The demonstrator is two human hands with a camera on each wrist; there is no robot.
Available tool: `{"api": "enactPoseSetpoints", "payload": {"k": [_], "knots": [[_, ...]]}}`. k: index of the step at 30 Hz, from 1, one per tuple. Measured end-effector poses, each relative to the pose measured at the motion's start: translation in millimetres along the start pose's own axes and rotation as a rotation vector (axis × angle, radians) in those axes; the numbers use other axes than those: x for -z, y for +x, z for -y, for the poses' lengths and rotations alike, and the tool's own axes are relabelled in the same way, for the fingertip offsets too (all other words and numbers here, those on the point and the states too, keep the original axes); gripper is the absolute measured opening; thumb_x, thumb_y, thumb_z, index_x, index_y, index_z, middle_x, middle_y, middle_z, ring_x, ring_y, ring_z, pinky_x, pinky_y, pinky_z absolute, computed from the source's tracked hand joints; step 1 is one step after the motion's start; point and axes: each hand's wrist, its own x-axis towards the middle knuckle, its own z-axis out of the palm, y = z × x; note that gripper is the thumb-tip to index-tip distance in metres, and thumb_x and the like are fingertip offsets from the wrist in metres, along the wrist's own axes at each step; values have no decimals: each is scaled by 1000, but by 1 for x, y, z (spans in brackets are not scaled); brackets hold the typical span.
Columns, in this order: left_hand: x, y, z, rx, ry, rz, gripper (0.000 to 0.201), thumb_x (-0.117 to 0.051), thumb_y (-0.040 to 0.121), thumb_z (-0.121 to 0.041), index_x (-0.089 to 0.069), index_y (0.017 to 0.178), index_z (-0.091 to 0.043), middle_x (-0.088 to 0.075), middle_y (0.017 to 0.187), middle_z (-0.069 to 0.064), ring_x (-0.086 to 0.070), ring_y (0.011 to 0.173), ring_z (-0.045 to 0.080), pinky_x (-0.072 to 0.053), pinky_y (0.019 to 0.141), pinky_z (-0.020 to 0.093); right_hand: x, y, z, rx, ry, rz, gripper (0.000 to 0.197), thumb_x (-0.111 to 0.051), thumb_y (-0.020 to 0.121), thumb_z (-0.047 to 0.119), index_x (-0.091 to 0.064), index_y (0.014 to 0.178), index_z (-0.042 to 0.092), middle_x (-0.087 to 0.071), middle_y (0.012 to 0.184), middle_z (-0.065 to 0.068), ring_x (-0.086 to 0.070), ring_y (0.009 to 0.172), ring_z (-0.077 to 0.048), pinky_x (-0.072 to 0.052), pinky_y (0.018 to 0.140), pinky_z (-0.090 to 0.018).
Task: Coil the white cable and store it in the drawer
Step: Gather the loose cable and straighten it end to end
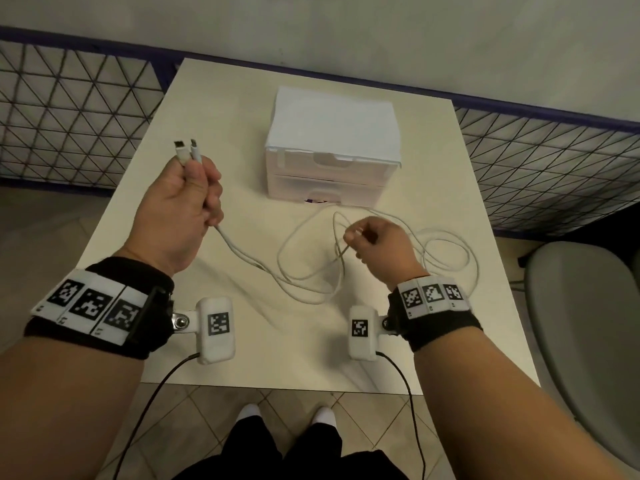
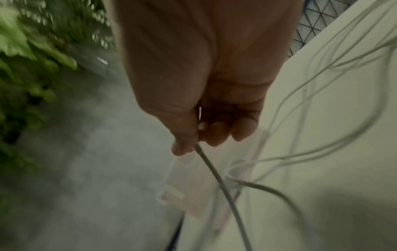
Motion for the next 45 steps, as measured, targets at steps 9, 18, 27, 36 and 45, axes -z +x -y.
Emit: {"api": "enactPoseSetpoints", "payload": {"k": [9,18,27,36,45], "knots": [[-11,3,-2,-93,367,17,27,-34,100,-33,-55,82,-33,-44,69,-1,-42,64,9,-38,66,22,53,-4,95,376,485,-225,19,-47,96,18,-63,95,28,-56,60,14,-51,48,-13,-52,54,-33],[-15,8,-7,35,184,-154,21,-37,101,-28,-51,85,-29,-51,70,-4,-47,60,8,-39,59,24,71,1,106,348,358,-200,34,-47,93,3,-51,118,24,-69,87,5,-57,59,-8,-49,61,-24],[-70,-13,-5,349,-383,219,29,-33,102,-19,-56,119,-15,-69,120,4,-67,98,20,-55,69,32,-29,-10,95,143,482,84,17,-66,85,13,-53,74,16,-61,62,-12,-47,37,-14,-36,36,-20],[-69,-13,3,345,-370,307,30,-33,101,-28,-57,117,-18,-64,116,-2,-59,110,13,-40,105,34,-39,-5,92,120,249,110,33,-49,94,40,-56,114,15,-62,84,7,-53,61,-4,-42,57,-23],[-67,0,-13,332,-370,258,25,-28,103,-28,-48,91,-21,-69,77,-4,-68,88,17,-47,97,40,-21,-25,78,85,67,625,11,-61,89,25,-61,81,17,-63,63,0,-45,39,-18,-46,44,-27]]}}
